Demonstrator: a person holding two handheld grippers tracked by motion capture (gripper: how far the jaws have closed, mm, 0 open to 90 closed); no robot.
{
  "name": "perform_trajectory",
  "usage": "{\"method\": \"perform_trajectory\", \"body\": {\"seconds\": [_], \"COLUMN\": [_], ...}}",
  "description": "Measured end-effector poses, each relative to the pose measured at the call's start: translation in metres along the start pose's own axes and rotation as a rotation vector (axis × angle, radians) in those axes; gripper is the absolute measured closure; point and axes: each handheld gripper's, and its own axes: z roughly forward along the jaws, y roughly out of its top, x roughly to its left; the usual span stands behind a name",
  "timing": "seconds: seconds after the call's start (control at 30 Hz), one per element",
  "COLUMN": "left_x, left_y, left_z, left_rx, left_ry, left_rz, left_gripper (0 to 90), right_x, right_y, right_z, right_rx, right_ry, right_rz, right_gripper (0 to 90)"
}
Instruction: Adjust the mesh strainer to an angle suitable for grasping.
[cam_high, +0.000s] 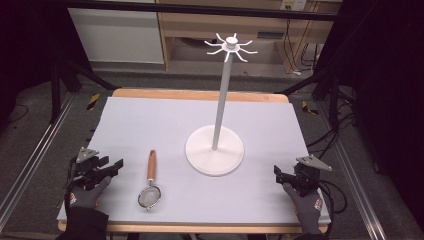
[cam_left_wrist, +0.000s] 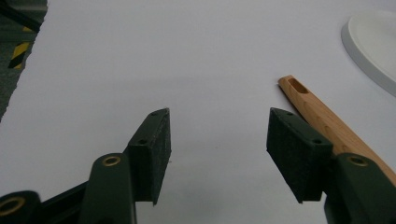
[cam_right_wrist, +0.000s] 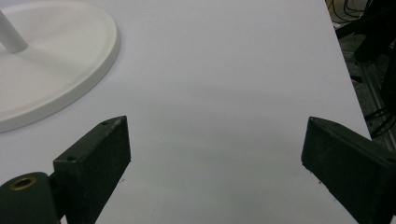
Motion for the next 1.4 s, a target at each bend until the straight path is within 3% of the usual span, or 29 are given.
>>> {"method": "perform_trajectory", "body": {"seconds": [0.13, 0.4, 0.53, 0.87, 1.4], "left_x": [-0.006, -0.03, -0.043, -0.069, -0.088], "left_y": [0.002, 0.008, 0.01, 0.012, 0.007], "left_z": [-0.002, -0.009, -0.006, 0.008, 0.026], "left_rx": [0.004, 0.014, 0.033, 0.085, 0.169], "left_ry": [-0.015, -0.056, -0.079, -0.089, -0.101], "left_rz": [0.006, 0.043, 0.067, 0.117, 0.162], "left_gripper": [42.9, 47.3, 48.5, 47.6, 45.0], "right_x": [0.002, 0.002, 0.005, 0.005, 0.007], "right_y": [-0.001, -0.002, -0.002, -0.002, -0.002], "right_z": [0.002, -0.002, 0.0, 0.0, 0.002], "right_rx": [0.009, 0.008, 0.027, 0.042, 0.061], "right_ry": [-0.004, 0.003, 0.016, 0.02, 0.035], "right_rz": [-0.018, -0.006, -0.02, -0.027, -0.031], "right_gripper": [9.1, 9.1, 9.3, 9.5, 9.5]}}
